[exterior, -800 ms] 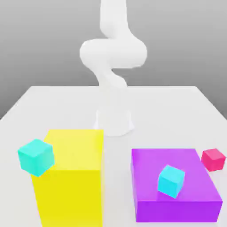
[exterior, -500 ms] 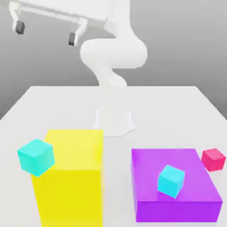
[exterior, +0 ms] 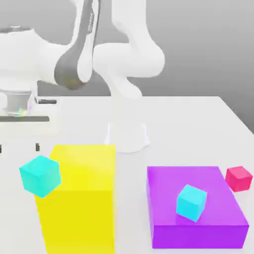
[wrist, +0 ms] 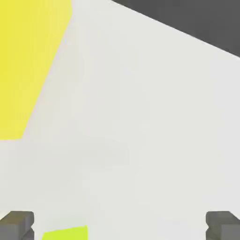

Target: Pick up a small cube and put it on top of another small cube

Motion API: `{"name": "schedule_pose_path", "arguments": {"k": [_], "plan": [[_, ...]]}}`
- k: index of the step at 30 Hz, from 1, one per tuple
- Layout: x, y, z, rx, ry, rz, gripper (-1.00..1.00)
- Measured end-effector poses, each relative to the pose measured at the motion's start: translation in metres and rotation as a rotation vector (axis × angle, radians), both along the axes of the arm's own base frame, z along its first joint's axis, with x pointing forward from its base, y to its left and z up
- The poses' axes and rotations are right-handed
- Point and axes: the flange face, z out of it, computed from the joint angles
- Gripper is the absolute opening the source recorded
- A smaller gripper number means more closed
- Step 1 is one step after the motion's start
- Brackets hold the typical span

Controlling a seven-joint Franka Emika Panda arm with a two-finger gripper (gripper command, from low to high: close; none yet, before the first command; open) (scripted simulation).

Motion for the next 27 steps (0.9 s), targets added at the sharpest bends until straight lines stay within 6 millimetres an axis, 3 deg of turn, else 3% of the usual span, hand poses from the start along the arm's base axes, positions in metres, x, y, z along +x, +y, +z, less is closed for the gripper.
{"name": "schedule_pose_path", "arguments": {"k": [3,10,11,18,25,27], "plan": [[-0.041,-0.008,-0.041,0.056,0.045,0.027,0.0],[-0.046,-0.005,-0.107,0.068,0.058,0.054,0.0],[-0.047,-0.004,-0.113,0.069,0.059,0.054,-1.0],[-0.047,-0.004,-0.113,0.072,0.059,0.053,-1.0],[-0.045,-0.005,-0.055,0.072,0.057,0.055,-1.0],[-0.017,-0.002,-0.047,0.053,0.048,0.109,-1.0]]}}
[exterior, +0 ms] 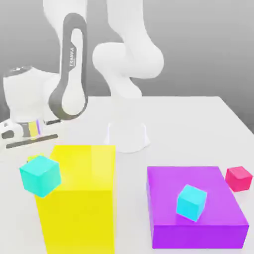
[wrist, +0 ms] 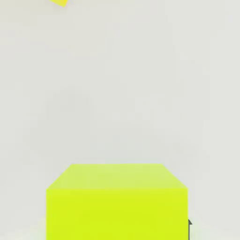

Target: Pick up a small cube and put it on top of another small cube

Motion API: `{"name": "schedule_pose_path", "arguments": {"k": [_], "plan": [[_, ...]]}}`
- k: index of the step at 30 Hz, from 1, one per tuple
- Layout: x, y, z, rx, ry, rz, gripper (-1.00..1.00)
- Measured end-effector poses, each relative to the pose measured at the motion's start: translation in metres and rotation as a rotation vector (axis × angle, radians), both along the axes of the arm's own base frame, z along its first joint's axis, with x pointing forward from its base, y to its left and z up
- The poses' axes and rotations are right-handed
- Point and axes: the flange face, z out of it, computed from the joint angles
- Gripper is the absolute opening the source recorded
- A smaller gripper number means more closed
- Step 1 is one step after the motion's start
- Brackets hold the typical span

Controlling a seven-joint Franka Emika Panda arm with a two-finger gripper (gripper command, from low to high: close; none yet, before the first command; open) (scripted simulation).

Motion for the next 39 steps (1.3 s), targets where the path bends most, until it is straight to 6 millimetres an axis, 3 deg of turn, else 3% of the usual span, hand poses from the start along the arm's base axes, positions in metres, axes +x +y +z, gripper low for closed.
{"name": "schedule_pose_path", "arguments": {"k": [4,8,14,16,21,27,32,39], "plan": [[0.074,0.005,0.039,-0.074,-0.04,0.128,-1.0],[0.147,0.024,0.091,-0.164,-0.086,0.248,-1.0],[0.239,0.081,0.182,-0.314,-0.169,0.402,-1.0],[0.255,0.109,0.195,-0.322,-0.189,0.409,-1.0],[0.267,0.18,0.19,-0.256,-0.204,0.348,-1.0],[0.266,0.257,0.179,-0.17,-0.195,0.248,-1.0],[0.249,0.319,0.166,-0.103,-0.159,0.157,-1.0],[0.213,0.383,0.148,-0.029,-0.083,-0.001,-1.0]]}}
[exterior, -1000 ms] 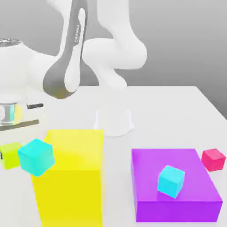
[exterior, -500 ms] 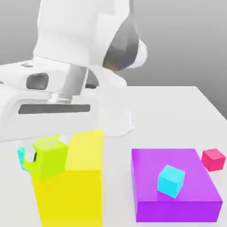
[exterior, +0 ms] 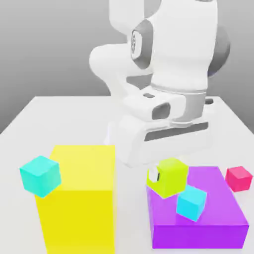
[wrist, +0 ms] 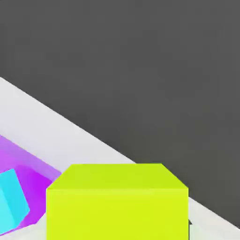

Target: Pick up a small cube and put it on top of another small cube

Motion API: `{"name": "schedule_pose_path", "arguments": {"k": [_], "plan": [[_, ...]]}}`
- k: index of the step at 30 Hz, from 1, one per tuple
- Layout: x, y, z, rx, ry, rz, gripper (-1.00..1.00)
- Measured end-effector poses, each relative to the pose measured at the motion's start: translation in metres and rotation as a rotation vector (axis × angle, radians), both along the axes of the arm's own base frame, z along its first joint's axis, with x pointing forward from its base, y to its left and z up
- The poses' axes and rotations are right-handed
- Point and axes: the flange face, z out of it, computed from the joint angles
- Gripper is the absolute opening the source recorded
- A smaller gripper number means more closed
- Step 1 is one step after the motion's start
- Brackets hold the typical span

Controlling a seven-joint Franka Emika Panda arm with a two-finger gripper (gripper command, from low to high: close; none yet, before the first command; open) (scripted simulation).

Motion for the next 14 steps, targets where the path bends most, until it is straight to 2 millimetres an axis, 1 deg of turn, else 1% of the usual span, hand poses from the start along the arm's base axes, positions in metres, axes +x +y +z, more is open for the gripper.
{"name": "schedule_pose_path", "arguments": {"k": [5,6,7,10,11,14], "plan": [[-0.033,0.045,-0.012,0.042,0.064,-0.104,-1.0],[-0.04,0.043,-0.014,0.049,0.079,-0.136,-1.0],[-0.043,0.042,-0.023,0.051,0.086,-0.152,-1.0],[-0.045,0.041,-0.065,0.053,0.092,-0.165,-1.0],[-0.046,0.041,-0.075,0.053,0.092,-0.166,1.0],[-0.046,0.042,-0.075,0.053,0.092,-0.165,1.0]]}}
